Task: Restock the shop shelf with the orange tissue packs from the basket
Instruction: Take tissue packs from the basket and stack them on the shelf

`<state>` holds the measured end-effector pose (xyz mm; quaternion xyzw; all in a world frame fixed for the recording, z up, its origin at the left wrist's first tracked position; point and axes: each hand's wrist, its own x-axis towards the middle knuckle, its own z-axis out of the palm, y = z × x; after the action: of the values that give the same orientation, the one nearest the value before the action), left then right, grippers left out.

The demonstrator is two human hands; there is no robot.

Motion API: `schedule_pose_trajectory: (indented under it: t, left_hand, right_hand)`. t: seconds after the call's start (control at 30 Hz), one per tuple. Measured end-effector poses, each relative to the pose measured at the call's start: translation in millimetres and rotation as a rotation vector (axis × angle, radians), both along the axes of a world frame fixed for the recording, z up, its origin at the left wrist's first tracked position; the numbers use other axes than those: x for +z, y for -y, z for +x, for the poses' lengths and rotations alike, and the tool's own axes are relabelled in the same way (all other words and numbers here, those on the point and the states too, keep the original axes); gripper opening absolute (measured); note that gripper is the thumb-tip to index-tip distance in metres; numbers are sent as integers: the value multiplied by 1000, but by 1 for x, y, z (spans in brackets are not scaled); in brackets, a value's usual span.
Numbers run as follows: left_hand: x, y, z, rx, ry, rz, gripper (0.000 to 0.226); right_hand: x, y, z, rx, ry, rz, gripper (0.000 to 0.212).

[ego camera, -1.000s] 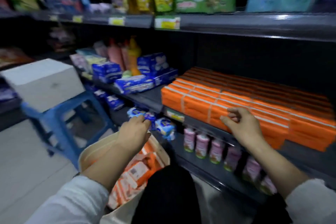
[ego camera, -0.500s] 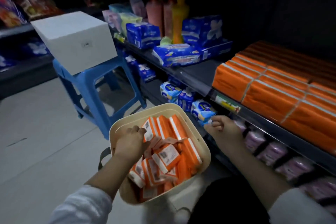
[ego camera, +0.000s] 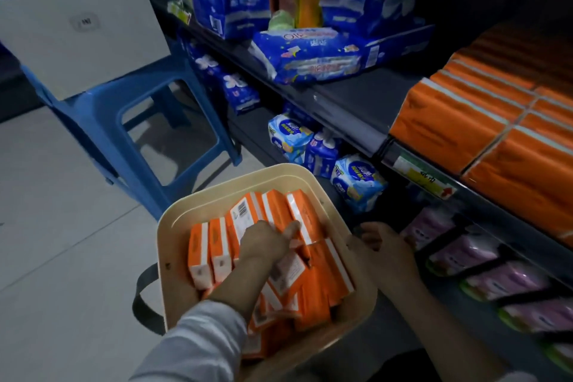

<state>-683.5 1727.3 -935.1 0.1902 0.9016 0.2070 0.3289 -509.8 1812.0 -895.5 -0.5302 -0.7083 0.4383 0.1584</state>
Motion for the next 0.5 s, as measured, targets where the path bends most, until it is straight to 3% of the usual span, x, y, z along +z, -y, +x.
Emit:
schedule_pose_trajectory:
  t: [0.17, 0.3, 0.37, 0.5]
  left_hand:
    - [-8, -6, -5, -15, -75, -60, 43]
    - [-5, 18, -14, 44, 37, 81, 32]
    - [1, 36, -19, 124, 119, 204, 25]
    - [22, 66, -16, 227, 475, 450, 14]
  right_hand:
    - [0, -3, 1, 26, 28, 16, 27]
    - [2, -1, 1, 51, 56, 33, 27]
    - [4, 1, 0, 70, 69, 27, 27]
    - [12, 8, -6, 110, 87, -58, 37]
